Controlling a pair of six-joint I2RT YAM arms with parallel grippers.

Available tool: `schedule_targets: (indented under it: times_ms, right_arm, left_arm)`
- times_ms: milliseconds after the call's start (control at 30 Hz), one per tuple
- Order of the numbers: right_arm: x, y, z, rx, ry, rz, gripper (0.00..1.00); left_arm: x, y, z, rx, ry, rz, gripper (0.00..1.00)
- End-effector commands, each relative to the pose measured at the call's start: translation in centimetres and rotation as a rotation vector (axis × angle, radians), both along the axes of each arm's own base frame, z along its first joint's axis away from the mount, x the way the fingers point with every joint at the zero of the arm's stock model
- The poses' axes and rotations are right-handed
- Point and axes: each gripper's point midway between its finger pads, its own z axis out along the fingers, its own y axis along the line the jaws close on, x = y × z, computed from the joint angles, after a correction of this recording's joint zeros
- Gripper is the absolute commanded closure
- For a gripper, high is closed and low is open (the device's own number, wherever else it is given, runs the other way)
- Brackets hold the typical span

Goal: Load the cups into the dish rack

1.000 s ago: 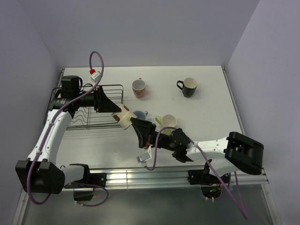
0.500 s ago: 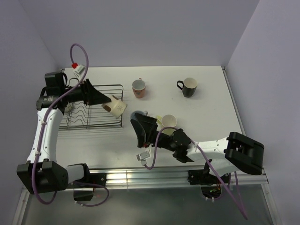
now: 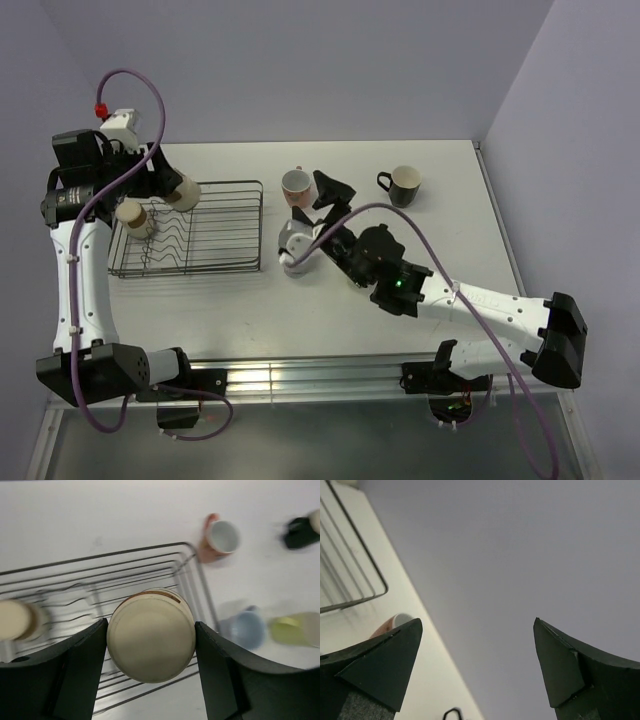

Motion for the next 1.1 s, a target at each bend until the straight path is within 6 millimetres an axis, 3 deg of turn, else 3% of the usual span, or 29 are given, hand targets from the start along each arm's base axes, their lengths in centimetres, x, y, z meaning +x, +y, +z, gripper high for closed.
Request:
schedule_targets:
  times_ms: [0, 33, 267, 400, 733, 1067]
  right_arm:
    - [1.8, -1.1, -5.8, -0.065, 0.331, -0.1, 0.0]
    - [2.1, -1.2, -6.1, -0.052, 0.369, -0.102, 0.0]
    - [4.3, -1.6, -7.8, -0.11, 0.531, -0.166, 0.0]
    - [5.6, -1.9, -8.0, -0.111, 0.589, -0.203, 0.0]
    - [6.4, -2.4, -8.4, -0.127, 0.63, -0.264, 0.0]
    - [6.3, -2.9, -8.9, -0.139, 0.645, -0.289, 0.0]
  left_arm:
    - [0.4, 6.5, -1.0, 0.287, 0.015, 0.238, 1.0]
    - [0.3, 8.0, -1.5, 0.337, 0.035, 0.299, 1.0]
    - [-0.7, 13.0, -2.7, 0.552, 0.023, 0.48, 1.0]
    - [-1.4, 14.6, -4.3, 0.638, 0.023, 0.51, 1.0]
    - [-2.7, 15.7, -7.5, 0.72, -0.008, 0.5, 1.0]
    - [-1.3, 16.3, -9.0, 0.729, -0.02, 0.491, 1.0]
